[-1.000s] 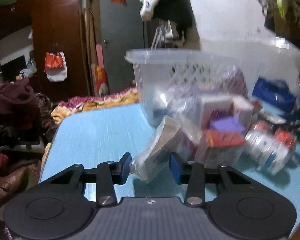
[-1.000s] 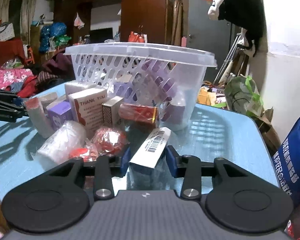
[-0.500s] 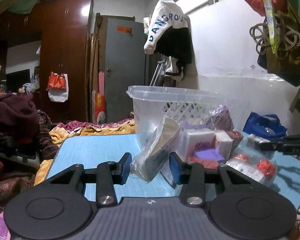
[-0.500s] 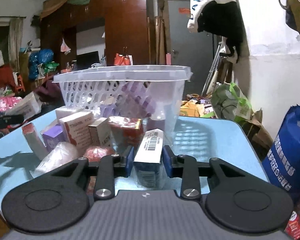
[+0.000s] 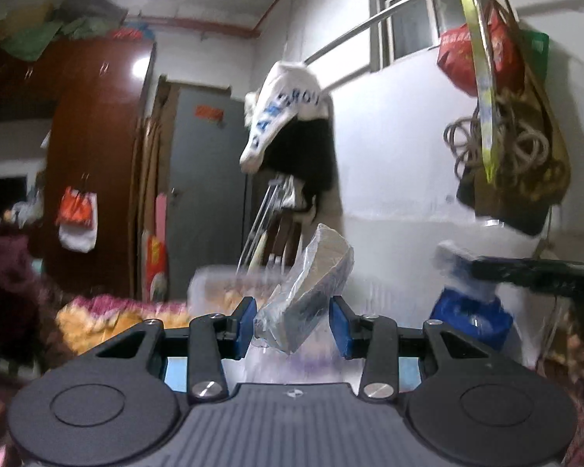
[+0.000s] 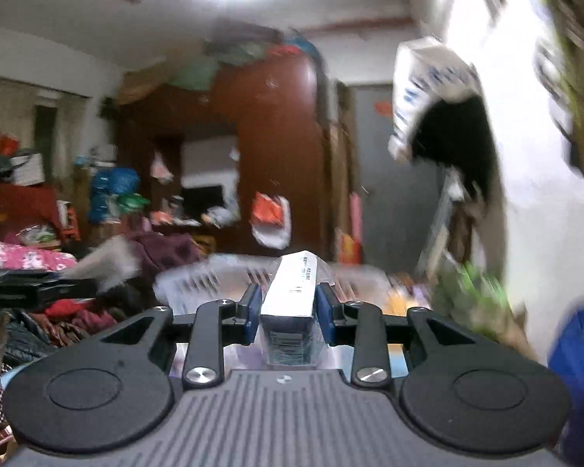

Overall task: Organize objects
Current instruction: 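Grasp a clear-wrapped tan packet with left gripper while right grasps a white barcode box, then release both items into the basket and return grippers to the pile, then carry a red box with left gripper while right carries a red wrapped ball into basket, then grasp a purple wrapped pack with left gripper while right grasps a red box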

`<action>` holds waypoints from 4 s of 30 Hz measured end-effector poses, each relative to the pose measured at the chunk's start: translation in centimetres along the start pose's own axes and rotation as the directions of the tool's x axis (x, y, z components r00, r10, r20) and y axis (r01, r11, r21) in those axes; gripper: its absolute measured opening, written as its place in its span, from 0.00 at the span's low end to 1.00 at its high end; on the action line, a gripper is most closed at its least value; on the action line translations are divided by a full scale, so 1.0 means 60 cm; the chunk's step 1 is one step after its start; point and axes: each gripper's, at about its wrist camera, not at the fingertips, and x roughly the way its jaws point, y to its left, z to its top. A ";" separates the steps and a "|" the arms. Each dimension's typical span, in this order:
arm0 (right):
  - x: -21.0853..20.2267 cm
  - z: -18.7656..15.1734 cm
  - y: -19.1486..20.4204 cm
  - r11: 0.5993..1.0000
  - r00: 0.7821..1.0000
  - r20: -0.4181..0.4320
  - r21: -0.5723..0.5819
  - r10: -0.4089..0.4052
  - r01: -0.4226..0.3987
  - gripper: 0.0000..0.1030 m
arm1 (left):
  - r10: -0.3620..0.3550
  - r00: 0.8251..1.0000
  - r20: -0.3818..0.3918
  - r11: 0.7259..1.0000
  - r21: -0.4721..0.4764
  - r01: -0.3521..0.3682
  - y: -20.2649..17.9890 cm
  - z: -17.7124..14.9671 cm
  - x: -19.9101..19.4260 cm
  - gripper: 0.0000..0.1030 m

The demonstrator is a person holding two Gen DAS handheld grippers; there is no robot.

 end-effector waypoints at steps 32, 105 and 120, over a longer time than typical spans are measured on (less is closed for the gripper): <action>0.027 -0.172 0.053 0.994 0.943 -0.318 0.075 0.098 -0.078 0.63 | 0.059 0.977 -0.203 0.997 0.057 -0.048 -0.034 -0.170 0.002 0.86; 0.146 -0.143 -0.023 0.990 0.906 -0.419 0.144 0.059 0.003 0.64 | 0.123 0.930 -0.345 0.992 0.046 -0.115 0.039 -0.126 0.091 0.81; 0.114 -0.142 -0.026 0.992 0.928 -0.372 0.118 0.004 0.043 0.49 | 0.203 0.903 -0.378 0.978 0.038 -0.205 0.031 -0.133 0.094 0.82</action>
